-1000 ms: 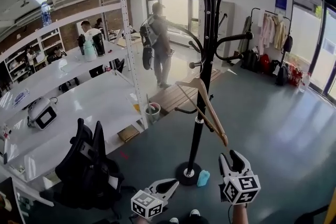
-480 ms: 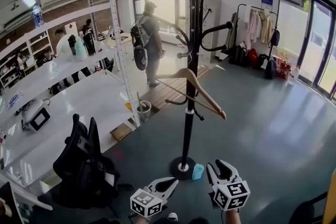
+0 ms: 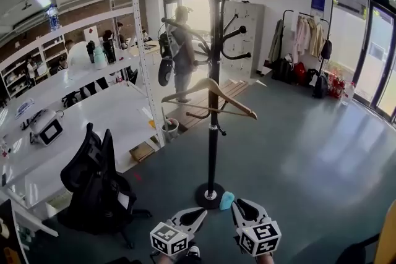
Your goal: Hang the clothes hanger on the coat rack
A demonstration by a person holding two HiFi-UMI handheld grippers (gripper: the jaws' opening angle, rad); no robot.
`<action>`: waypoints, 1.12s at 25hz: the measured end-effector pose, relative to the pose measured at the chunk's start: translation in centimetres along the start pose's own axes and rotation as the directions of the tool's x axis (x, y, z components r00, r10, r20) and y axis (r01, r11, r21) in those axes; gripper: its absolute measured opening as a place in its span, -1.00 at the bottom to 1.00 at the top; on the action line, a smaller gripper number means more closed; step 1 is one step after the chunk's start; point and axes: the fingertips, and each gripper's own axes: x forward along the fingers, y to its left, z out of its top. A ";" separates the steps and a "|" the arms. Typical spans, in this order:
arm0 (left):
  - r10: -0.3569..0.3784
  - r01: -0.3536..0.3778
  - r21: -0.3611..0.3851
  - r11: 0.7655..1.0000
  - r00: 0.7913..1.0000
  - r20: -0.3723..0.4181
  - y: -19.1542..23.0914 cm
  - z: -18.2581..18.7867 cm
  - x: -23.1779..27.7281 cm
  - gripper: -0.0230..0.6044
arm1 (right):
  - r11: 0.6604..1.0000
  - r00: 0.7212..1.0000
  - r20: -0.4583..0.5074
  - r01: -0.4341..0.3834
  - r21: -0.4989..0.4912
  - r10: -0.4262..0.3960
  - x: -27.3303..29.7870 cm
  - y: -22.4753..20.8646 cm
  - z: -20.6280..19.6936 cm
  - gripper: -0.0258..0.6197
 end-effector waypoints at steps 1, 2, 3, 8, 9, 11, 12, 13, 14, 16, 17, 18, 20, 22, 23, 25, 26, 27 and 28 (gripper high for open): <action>0.004 -0.004 -0.008 1.000 1.000 0.007 -1.1 -0.3 0.1 -0.91 | 1.000 1.000 -0.003 -0.009 -0.001 0.009 -1.0 0.0 -0.3 -0.73; 0.006 -0.006 -0.013 1.000 1.000 0.012 -2.3 -0.5 0.2 -0.91 | 1.000 1.000 -0.005 -0.018 -0.002 0.018 -2.1 0.0 -0.6 -0.73; 0.008 -0.007 -0.015 1.000 1.000 0.014 -3.6 -0.8 0.3 -0.91 | 1.000 1.000 -0.007 -0.026 -0.002 0.026 -3.2 0.0 -0.9 -0.74; 0.044 -0.043 -0.026 0.999 0.999 0.019 -9.0 -3.3 -0.8 -0.91 | 0.998 0.997 -0.031 -0.064 0.005 0.064 -8.0 0.1 -3.3 -0.79; 0.057 -0.056 -0.031 0.998 0.998 0.016 -9.8 -3.9 -1.2 -0.91 | 0.997 0.997 -0.037 -0.074 0.007 0.074 -8.8 0.2 -3.9 -0.79; 0.084 -0.083 -0.037 0.996 0.996 0.011 -11.4 -4.9 -2.0 -0.91 | 0.996 0.994 -0.047 -0.094 0.011 0.094 -10.4 0.5 -4.8 -0.81; 0.095 -0.095 -0.039 0.995 0.995 0.009 -12.0 -5.3 -2.5 -0.91 | 0.995 0.993 -0.050 -0.102 0.014 0.103 -11.1 0.7 -5.3 -0.81; 0.106 -0.105 -0.040 0.994 0.994 0.008 -12.5 -5.7 -2.9 -0.91 | 0.994 0.992 -0.052 -0.110 0.018 0.111 -11.7 0.9 -5.7 -0.82; 0.117 -0.116 -0.039 0.992 0.993 0.009 -12.9 -6.0 -3.3 -0.91 | 0.993 0.992 -0.052 -0.117 0.021 0.118 -12.1 1.2 -6.1 -0.82; 0.141 -0.140 -0.036 0.989 0.990 0.013 -13.3 -6.3 -3.9 -0.91 | 0.991 0.990 -0.053 -0.131 0.025 0.132 -12.7 1.6 -6.7 -0.83; 0.150 -0.150 -0.033 0.988 0.989 0.016 -13.5 -6.3 -4.1 -0.91 | 0.990 0.989 -0.053 -0.139 0.025 0.140 -13.0 1.8 -6.7 -0.83; 0.156 -0.156 -0.030 0.987 0.988 0.019 -13.8 -6.1 -4.3 -0.91 | 0.989 0.988 -0.052 -0.146 0.026 0.147 -13.3 2.0 -6.7 -0.84; 0.159 -0.159 -0.022 0.987 0.987 0.022 -14.3 -5.7 -4.5 -0.91 | 0.988 0.987 -0.049 -0.153 0.033 0.154 -13.8 2.3 -6.7 -0.84; 0.159 -0.158 -0.016 0.987 0.987 0.024 -14.4 -5.5 -4.5 -0.91 | 0.988 0.988 -0.043 -0.148 0.043 0.150 -13.9 2.3 -6.7 -0.85; 0.157 -0.157 -0.013 0.988 0.987 0.024 -14.4 -5.3 -4.4 -0.91 | 0.988 0.988 -0.040 -0.144 0.046 0.146 -13.9 2.2 -6.7 -0.86; 0.150 -0.150 -0.009 0.989 0.988 0.022 -14.5 -5.1 -3.9 -0.91 | 0.989 0.989 -0.039 -0.138 0.051 0.140 -14.1 2.1 -6.7 -0.87; 0.144 -0.144 -0.007 0.990 0.989 0.021 -14.6 -5.1 -3.7 -0.91 | 0.989 0.990 -0.040 -0.135 0.053 0.137 -14.3 2.0 -6.7 -0.87; 0.136 -0.136 -0.006 0.991 0.991 0.019 -14.9 -5.0 -3.5 -0.91 | 0.990 0.990 -0.041 -0.131 0.055 0.133 -14.5 1.9 -6.8 -0.87; 0.125 -0.125 -0.005 0.992 0.992 0.016 -15.1 -5.0 -3.3 -0.91 | 0.991 0.991 -0.042 -0.124 0.058 0.127 -14.7 1.8 -6.9 -0.87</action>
